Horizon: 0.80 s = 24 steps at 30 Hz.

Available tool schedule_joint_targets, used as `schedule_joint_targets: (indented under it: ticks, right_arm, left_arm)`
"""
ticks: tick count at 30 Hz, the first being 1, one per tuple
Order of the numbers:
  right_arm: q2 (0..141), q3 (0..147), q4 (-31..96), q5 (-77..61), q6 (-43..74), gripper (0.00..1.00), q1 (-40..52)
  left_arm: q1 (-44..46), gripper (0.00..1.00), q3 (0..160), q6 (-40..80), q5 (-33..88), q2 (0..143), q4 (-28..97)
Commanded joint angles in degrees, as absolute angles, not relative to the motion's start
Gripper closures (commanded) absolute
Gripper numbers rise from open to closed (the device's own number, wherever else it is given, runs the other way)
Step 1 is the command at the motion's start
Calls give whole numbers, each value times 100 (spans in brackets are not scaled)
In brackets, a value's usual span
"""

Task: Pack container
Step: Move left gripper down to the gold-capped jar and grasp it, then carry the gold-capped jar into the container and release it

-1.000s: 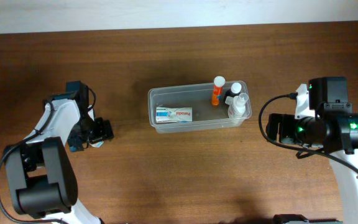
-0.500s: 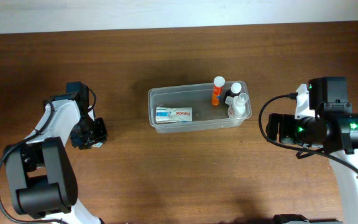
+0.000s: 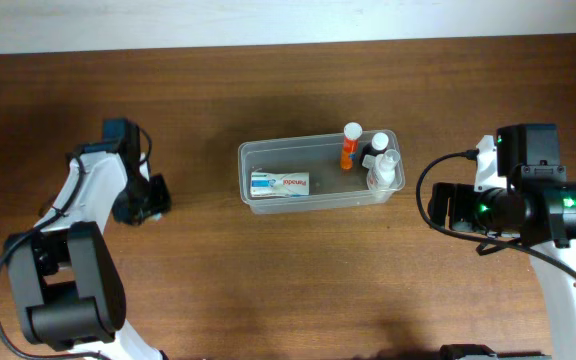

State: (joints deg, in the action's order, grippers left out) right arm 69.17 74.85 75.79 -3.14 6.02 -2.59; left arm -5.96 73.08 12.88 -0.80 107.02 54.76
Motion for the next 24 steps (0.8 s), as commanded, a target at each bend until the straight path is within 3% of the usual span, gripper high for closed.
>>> schedule_joint_targets:
  ticks: [1,14,17,19,24]
  right_arm:
    - [6899,7478,7579,-386,624,0,-307]
    - [6991,7478,7561,-388,624,1,-307]
    - [7057,7478,7564,-388,624,1,-307]
    - [7091,7478,7564,-390,624,1,-307]
    - [7094,7478,7581,-390,624,1,-307]
  left_arm:
    - [-279,75,7813,1280,-14,10372,5476]
    - [2563,84,8936,1170,-368,9706,5417]
    - [2895,85,8995,1173,-429,9706,5356]
    - [3046,90,8995,1175,-427,9734,5203]
    - [3098,91,8995,1170,-276,9953,4748]
